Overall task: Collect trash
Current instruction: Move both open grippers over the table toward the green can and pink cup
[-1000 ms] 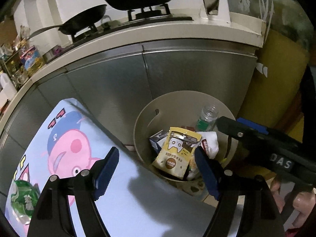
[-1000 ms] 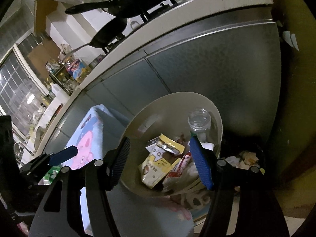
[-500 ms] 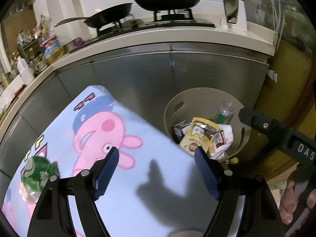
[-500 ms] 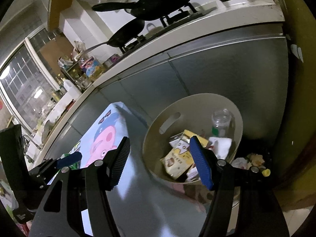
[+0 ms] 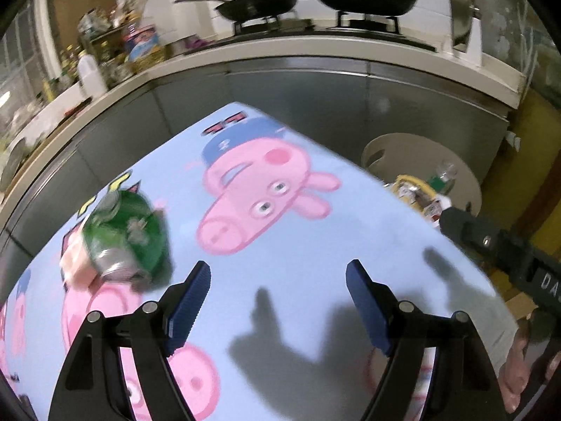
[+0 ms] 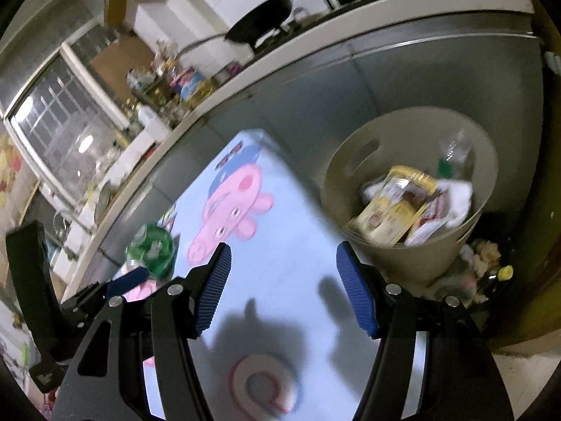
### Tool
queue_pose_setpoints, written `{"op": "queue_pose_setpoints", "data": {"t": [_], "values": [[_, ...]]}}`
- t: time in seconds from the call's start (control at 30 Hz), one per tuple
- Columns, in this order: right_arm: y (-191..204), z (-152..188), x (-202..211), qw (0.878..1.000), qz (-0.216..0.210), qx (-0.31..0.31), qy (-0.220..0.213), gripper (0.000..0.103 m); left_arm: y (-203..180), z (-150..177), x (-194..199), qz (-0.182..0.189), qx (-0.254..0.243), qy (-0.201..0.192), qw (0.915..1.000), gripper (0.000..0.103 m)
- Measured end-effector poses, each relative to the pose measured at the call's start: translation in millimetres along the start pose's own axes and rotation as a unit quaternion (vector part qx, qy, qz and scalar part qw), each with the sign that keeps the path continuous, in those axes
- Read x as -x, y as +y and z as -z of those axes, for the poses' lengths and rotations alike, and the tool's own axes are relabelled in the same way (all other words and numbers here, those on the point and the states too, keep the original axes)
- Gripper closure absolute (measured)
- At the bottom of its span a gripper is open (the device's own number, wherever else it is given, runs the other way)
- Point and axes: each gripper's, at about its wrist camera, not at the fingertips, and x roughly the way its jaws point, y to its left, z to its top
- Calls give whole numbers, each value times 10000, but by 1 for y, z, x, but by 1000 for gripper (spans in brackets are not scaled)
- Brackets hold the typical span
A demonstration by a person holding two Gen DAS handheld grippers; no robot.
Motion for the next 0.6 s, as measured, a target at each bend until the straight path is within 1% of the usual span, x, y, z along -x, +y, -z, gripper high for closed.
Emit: {"op": "queue_pose_setpoints", "data": {"t": [0.17,0.43,0.6], "values": [[28,24,-15,9992,-73,231,317,41,29,24,5,-198,273,78,9994,21],[67,55,-29,9960,-129,570,678,41,70,60,11,-464,656,169,9966,20],[87,71,-36,9931,-80,817,838,41,92,77,14,-598,902,196,9939,20]]}}
